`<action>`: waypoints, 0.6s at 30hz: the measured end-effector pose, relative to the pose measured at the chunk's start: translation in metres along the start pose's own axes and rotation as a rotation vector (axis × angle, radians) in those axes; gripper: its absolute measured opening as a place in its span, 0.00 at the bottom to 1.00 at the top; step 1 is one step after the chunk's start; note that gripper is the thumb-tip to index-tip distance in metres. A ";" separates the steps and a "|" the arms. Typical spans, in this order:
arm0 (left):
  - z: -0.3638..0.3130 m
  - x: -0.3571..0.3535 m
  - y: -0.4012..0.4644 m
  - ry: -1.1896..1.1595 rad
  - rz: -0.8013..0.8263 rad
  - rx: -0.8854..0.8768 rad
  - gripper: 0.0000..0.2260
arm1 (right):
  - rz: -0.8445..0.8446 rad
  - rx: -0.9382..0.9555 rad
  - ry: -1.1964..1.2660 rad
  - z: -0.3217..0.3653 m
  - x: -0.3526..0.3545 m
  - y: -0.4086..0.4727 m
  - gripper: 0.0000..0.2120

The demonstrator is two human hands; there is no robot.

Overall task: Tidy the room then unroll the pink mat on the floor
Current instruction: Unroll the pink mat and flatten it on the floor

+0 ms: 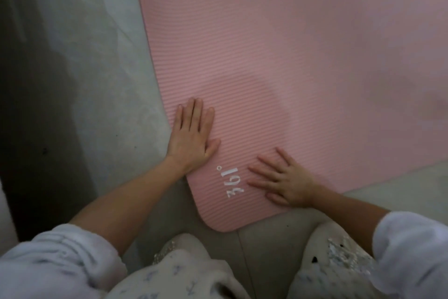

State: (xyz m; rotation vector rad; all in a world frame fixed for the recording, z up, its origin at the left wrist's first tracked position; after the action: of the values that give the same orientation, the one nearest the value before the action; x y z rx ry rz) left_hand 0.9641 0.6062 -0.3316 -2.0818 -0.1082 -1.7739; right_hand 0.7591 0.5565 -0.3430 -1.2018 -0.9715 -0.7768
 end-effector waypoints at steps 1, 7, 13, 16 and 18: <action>-0.016 -0.001 0.002 0.007 0.022 -0.052 0.33 | 0.023 -0.075 0.014 -0.009 -0.003 -0.010 0.22; -0.121 -0.012 0.025 0.056 0.199 -0.339 0.31 | 0.199 -0.580 0.142 -0.073 -0.026 -0.085 0.26; -0.169 -0.003 0.074 0.121 0.354 -0.402 0.34 | 0.355 -0.775 0.358 -0.102 -0.033 -0.122 0.29; -0.175 0.010 0.077 0.161 0.624 -0.330 0.36 | 0.362 -0.776 0.545 -0.107 -0.010 -0.119 0.29; -0.174 0.033 0.073 0.129 0.789 -0.226 0.35 | 0.432 -0.822 0.779 -0.110 0.015 -0.122 0.28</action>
State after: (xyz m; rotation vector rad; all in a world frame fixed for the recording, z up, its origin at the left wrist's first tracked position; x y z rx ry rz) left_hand 0.8309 0.4725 -0.2981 -1.7608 0.8623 -1.4385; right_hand 0.6773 0.4242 -0.2901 -1.5278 0.2959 -1.1997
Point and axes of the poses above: each hand's wrist, its own y-axis towards the middle knuckle, its own x-axis out of the back of the hand, z = x × y, the point moved 8 cm from there along y, towards the middle knuckle, and after that the axes turned 2 degrees about -y, right-handed, at the moved point
